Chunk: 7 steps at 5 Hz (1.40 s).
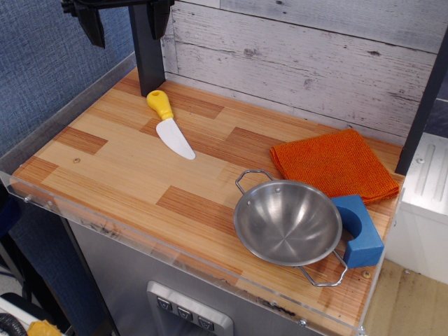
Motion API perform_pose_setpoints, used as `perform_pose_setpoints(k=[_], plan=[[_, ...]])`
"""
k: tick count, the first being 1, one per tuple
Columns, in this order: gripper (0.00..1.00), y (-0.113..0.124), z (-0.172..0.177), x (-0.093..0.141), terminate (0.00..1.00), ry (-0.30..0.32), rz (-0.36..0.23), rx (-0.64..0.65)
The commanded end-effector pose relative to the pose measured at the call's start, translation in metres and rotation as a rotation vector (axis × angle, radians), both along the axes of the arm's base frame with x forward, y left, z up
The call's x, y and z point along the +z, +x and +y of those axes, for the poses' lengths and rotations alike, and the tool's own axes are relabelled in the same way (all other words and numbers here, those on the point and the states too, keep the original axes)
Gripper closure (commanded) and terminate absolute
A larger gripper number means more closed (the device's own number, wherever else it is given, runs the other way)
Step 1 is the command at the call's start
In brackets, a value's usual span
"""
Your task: Place the metal bowl in front of the knife, near the far edge of the table.
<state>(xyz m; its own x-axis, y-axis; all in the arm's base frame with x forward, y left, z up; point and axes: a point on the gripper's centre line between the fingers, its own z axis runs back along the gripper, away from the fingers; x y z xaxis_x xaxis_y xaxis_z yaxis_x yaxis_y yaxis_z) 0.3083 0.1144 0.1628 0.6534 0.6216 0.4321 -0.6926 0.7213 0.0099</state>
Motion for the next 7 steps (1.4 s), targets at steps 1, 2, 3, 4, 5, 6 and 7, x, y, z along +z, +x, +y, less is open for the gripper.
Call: perform_pose_setpoints(k=[1,2,3,4,5,6,7], plan=[[0.0,0.0,0.0,0.0,0.0,0.0,0.0,0.0],[0.0,0.004,-0.027,-0.004,0.0,-0.018,0.013,-0.088],[0.0,0.001,-0.058,-0.009,0.0,-0.025,0.019,-0.18],[0.0,-0.006,-0.081,-0.015,0.0,-0.034,0.011,-0.25],[0.0,-0.02,-0.102,-0.036,0.0,-0.051,0.054,-0.318],[0.0,-0.035,-0.122,-0.059,0.0,-0.06,0.066,-0.353],[0.0,-0.055,-0.135,-0.078,0.0,-0.109,0.103,-0.349]])
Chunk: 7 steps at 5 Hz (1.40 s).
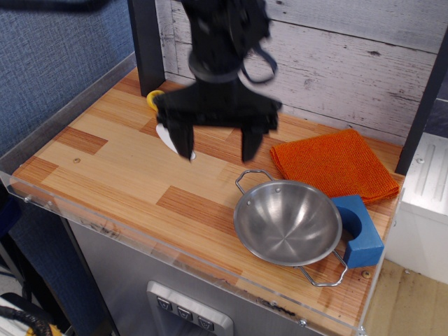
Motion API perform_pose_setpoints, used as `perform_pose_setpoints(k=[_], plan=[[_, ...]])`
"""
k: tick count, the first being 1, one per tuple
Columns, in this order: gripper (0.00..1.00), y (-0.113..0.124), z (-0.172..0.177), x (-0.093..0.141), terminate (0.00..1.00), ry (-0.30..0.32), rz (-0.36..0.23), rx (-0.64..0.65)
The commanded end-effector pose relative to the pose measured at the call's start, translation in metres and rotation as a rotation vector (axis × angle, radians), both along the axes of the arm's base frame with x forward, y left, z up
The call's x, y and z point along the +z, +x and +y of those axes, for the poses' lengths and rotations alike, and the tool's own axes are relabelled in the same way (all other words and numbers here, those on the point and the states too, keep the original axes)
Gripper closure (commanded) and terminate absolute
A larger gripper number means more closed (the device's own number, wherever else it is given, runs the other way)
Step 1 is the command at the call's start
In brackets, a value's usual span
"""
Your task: Place the metal bowl in front of the knife, near the far edge of the table.
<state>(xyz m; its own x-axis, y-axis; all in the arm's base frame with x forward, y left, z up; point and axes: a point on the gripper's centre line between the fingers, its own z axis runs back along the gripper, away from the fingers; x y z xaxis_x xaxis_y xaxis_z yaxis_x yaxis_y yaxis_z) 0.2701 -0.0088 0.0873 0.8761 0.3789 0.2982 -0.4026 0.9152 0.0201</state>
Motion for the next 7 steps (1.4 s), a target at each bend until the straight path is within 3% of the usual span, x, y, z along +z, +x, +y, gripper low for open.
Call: perform_pose_setpoints(k=[1,2,3,6,7], plan=[[0.0,-0.035,-0.023,-0.022,0.0,-0.119,0.031,0.011],[0.0,-0.045,-0.03,-0.038,0.0,-0.124,0.034,-0.015],[0.0,-0.04,-0.038,-0.046,0.0,-0.121,-0.01,-0.017],[0.0,-0.023,-0.048,-0.058,0.0,-0.098,0.0,-0.012],[1.0,-0.022,-0.044,-0.059,0.0,-0.055,0.003,-0.024]])
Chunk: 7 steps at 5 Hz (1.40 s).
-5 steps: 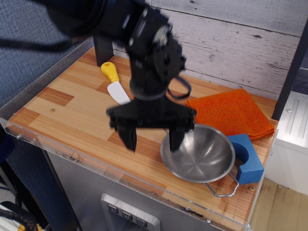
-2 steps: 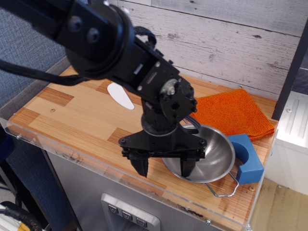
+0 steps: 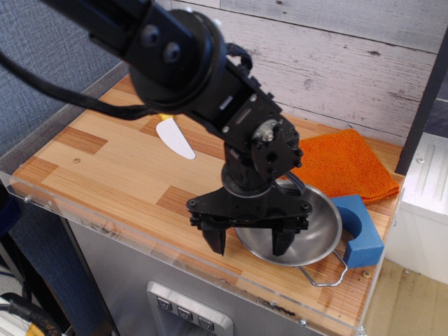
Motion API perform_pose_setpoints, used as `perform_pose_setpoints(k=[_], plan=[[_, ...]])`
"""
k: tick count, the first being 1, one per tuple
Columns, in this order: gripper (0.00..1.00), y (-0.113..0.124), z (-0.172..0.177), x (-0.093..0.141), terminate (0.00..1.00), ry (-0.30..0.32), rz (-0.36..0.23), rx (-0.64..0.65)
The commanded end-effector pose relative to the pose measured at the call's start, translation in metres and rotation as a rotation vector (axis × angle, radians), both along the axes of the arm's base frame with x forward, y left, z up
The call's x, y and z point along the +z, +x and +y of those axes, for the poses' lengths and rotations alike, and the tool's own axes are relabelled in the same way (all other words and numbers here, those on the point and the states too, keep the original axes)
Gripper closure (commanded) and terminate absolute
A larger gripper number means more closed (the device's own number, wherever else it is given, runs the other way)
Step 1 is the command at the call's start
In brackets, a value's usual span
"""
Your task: Place the metal bowl in front of the knife, near the far edge of the table.
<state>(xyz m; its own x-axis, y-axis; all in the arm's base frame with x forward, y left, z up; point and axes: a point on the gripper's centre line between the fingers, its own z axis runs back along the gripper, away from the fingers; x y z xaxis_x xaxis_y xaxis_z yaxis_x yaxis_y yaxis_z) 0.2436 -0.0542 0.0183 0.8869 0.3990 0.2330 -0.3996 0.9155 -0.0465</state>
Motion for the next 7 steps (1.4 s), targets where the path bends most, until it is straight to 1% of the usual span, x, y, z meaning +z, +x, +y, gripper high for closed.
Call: perform_pose_setpoints(k=[1,4,5,6,7], plan=[[1.0,0.002,0.004,0.013,0.0,0.085,-0.039,-0.031],[1.0,0.002,0.004,0.023,0.0,0.1,-0.063,-0.015],[1.0,0.008,0.005,0.032,0.0,0.09,-0.081,-0.002],[1.0,0.021,0.009,0.048,0.0,0.081,-0.11,0.014],[1.0,0.033,0.025,0.067,0.0,0.091,-0.154,0.04]])
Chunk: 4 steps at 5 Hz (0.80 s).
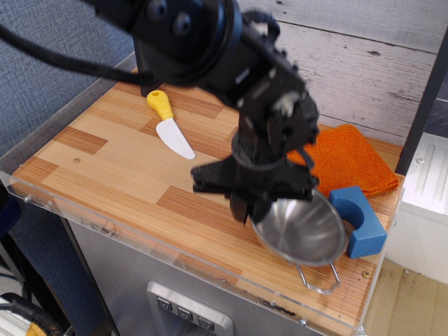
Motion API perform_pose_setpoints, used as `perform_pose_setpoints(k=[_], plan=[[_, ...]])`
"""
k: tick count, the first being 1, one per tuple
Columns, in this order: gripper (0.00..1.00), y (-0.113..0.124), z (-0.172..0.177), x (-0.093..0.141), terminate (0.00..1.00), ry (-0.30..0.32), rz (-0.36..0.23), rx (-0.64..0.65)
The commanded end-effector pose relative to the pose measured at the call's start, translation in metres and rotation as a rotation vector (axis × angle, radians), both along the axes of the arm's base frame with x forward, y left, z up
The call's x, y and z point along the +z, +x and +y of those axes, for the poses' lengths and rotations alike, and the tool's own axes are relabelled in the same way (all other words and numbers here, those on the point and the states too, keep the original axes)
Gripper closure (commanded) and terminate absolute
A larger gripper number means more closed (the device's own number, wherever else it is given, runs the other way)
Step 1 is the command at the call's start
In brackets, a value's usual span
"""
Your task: Place the metal bowl in front of the knife, near the far edge of the table.
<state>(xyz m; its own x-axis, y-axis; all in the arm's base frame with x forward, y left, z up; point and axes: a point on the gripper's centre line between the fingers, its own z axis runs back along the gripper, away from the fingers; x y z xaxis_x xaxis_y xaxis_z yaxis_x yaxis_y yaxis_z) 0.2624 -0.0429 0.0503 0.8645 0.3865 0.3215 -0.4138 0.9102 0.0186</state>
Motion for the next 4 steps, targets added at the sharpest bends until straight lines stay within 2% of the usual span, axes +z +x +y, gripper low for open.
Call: perform_pose_setpoints(k=[1,2,3,4], plan=[[1.0,0.019,0.046,0.053,0.0,-0.021,-0.134,0.091],[1.0,0.018,0.086,0.068,0.0,-0.001,-0.146,0.182],[1.0,0.009,0.128,0.07,0.0,-0.004,-0.163,0.283],[1.0,-0.003,0.164,0.066,0.0,0.024,-0.152,0.368]])
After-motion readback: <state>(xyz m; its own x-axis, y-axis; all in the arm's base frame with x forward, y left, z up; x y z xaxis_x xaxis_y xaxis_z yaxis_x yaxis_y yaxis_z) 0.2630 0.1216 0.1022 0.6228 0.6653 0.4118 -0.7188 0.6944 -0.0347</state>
